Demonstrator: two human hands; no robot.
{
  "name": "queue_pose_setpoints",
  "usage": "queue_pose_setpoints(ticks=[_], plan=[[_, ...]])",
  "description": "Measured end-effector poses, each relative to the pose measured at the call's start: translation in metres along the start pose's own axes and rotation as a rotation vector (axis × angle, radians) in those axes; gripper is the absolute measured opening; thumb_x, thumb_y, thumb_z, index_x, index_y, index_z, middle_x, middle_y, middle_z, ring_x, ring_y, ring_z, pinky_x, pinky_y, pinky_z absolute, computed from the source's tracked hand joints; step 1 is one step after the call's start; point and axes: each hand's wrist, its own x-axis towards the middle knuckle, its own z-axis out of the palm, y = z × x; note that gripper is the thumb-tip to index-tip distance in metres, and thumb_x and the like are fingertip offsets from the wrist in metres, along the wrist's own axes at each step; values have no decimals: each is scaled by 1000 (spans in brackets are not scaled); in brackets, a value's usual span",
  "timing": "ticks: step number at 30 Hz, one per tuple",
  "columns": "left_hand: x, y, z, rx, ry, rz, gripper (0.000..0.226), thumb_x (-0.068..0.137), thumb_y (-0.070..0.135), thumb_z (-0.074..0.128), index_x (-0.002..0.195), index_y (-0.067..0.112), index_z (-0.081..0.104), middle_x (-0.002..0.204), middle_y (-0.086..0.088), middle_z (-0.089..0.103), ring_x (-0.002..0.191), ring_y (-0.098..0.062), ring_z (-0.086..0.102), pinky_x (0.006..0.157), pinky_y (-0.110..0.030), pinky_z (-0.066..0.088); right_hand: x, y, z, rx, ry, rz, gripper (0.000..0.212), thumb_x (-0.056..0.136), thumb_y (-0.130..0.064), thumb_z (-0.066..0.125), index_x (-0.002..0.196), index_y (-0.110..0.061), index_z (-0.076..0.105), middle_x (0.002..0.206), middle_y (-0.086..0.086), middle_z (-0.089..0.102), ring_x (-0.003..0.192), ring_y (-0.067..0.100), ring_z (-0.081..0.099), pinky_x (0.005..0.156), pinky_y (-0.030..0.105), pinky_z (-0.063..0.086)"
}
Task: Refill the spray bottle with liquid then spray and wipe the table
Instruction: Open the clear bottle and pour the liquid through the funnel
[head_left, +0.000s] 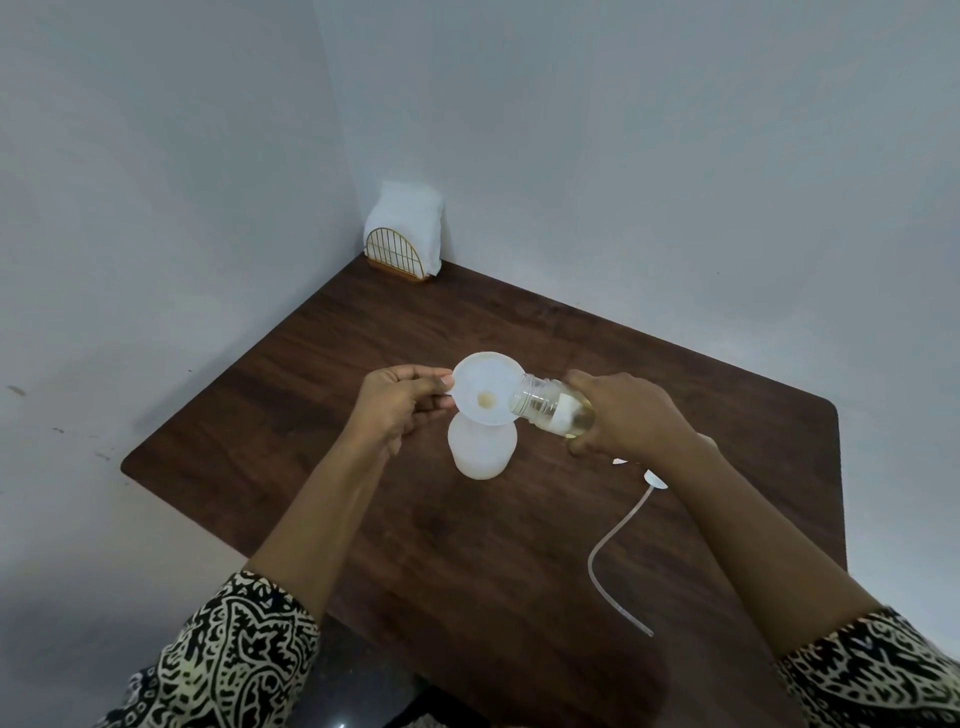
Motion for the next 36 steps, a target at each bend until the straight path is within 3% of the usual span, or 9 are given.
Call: queue_pose_setpoints(ticks=[8, 18, 22, 27, 32, 36], plan=[[3, 0, 0, 12, 2, -6, 6, 84, 3, 67, 88, 5, 71, 65, -2, 72, 57, -9, 68, 56, -21, 57, 1, -1, -1, -11, -9, -3, 55, 69, -42, 72, 117, -25, 49, 99, -2, 66, 88, 20, 59, 57, 25, 32], [2, 0, 0, 9, -6, -10, 7, 85, 2, 66, 88, 6, 71, 63, -2, 72, 57, -9, 69, 56, -21, 57, 2, 1, -1, -12, -18, 10, 52, 69, -42, 72, 113, -24, 49, 97, 0, 66, 76, 16, 47, 62, 27, 35], [1, 0, 0, 7, -8, -11, 6, 84, 2, 66, 87, 6, 71, 64, -2, 72, 58, -9, 69, 56, -21, 57, 2, 1, 0, -20, -21, -1, 54, 70, -43, 71, 115, -24, 49, 98, -1, 66, 80, 18, 54, 63, 26, 37], [1, 0, 0, -1, -10, -5, 6, 85, 2, 66, 88, 5, 70, 61, -3, 71, 55, -8, 68, 53, -19, 55, 1, 1, 0, -18, -19, 11, 51, 69, -43, 71, 110, -24, 49, 96, -2, 65, 77, 17, 49, 62, 26, 35], [0, 0, 1, 5, -5, -11, 6, 84, 2, 67, 87, 6, 71, 62, -2, 72, 56, -9, 68, 53, -20, 55, 1, 0, -2, -30, -30, -2, 52, 69, -43, 71, 112, -24, 49, 97, -2, 65, 87, 20, 57, 61, 26, 33], [1, 0, 0, 12, -1, -11, 5, 84, 3, 67, 85, 7, 71, 63, -3, 72, 59, -11, 68, 54, -20, 56, 1, -1, -3, -26, -28, 8, 51, 69, -44, 71, 111, -26, 49, 97, -2, 64, 79, 17, 48, 60, 26, 32]])
